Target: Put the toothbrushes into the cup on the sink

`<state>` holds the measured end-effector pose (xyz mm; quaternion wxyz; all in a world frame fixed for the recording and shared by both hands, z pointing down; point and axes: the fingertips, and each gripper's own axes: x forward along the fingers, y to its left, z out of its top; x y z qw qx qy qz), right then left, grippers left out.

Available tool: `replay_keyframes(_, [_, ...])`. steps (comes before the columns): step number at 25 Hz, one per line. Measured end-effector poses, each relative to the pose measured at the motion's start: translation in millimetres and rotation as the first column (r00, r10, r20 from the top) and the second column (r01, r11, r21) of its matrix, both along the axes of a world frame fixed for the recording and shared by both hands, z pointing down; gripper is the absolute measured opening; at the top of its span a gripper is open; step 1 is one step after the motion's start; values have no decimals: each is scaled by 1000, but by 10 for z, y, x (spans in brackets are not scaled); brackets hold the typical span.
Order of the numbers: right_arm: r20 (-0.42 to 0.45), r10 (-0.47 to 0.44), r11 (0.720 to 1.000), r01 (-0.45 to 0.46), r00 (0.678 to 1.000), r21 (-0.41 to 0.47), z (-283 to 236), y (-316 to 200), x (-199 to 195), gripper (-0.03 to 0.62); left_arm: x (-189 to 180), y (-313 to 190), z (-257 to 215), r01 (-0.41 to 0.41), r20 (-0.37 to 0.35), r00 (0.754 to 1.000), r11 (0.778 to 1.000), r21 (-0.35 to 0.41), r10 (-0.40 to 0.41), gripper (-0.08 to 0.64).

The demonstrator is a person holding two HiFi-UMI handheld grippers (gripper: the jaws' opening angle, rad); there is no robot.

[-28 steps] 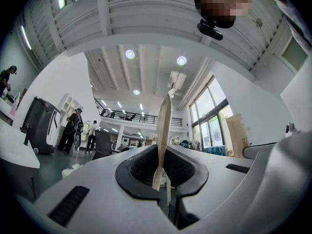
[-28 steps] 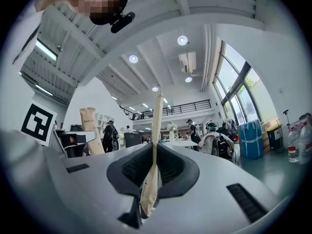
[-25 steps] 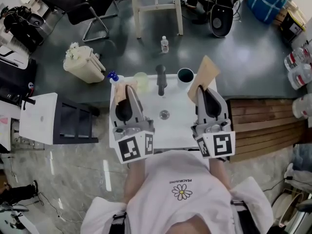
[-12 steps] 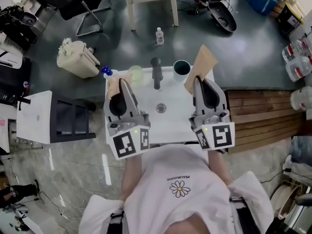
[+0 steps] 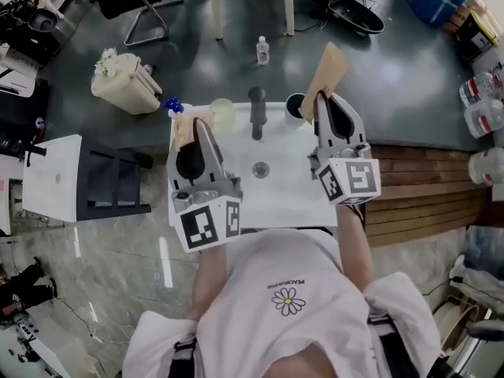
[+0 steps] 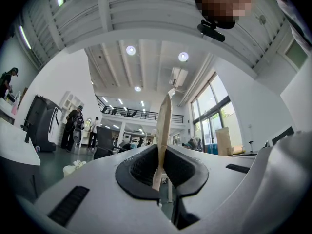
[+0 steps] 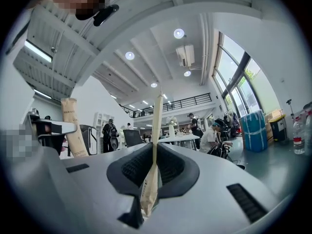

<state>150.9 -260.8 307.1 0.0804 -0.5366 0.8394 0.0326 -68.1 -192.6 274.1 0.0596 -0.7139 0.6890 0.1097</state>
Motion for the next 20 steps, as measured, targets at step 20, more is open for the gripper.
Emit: replay_keyframes(20, [-148,64,994,-77,987,-82,1042,-691,-79,28,-238,-80,265,40,-11,999,996,-81,-41,35])
